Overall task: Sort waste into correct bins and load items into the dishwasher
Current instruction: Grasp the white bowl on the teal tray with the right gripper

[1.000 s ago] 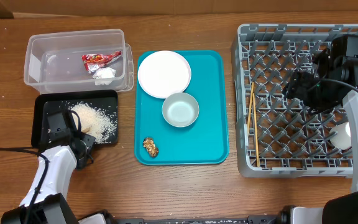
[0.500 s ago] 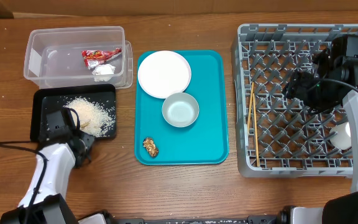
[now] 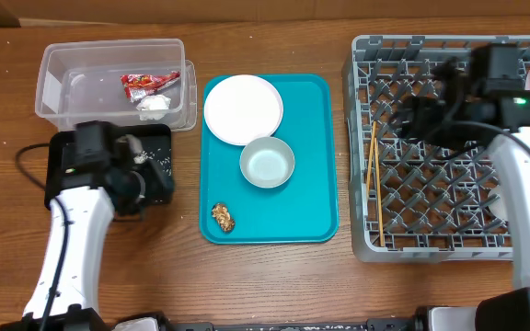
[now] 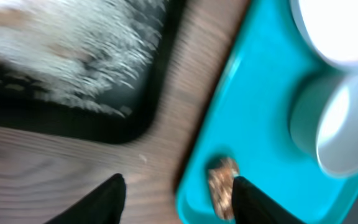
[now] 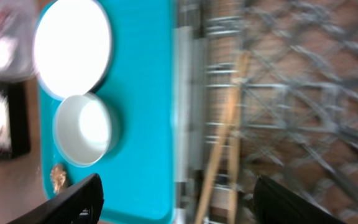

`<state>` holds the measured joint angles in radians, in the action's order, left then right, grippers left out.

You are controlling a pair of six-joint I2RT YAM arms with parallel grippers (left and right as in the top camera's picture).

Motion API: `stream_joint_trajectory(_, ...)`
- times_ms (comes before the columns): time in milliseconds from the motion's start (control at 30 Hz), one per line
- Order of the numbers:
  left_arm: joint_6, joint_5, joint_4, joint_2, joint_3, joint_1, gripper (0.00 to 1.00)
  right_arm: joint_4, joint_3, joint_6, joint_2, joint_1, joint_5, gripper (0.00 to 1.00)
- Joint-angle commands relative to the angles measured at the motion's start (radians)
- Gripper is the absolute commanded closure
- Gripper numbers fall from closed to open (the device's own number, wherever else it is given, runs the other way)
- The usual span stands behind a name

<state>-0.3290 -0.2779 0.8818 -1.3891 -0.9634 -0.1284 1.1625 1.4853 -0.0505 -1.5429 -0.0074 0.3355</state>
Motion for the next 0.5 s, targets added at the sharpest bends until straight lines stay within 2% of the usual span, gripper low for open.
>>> stream_joint_trajectory(0, 0.071, 0.020, 0.043, 0.013, -0.021, 0.097, 0.38, -0.039, 0.013, 0.037, -0.003, 0.130, 0.014, 0.21)
stream_joint_trajectory(133, 0.071, 0.061, 0.069, 0.013, -0.020, 0.171, 0.36, -0.091, 0.013, -0.004, -0.079, 0.253, 0.014, 0.22)
stream_joint_trajectory(367, 0.065, 0.060, 0.063, 0.013, -0.020, 0.189, 0.33, -0.135, 0.013, -0.064, -0.246, 0.365, 0.013, 0.27)
stream_joint_trajectory(467, 0.059, 0.060, 0.062, 0.013, -0.020, 0.189, 0.33, -0.148, 0.013, -0.170, -0.313, 0.395, -0.045, 0.28)
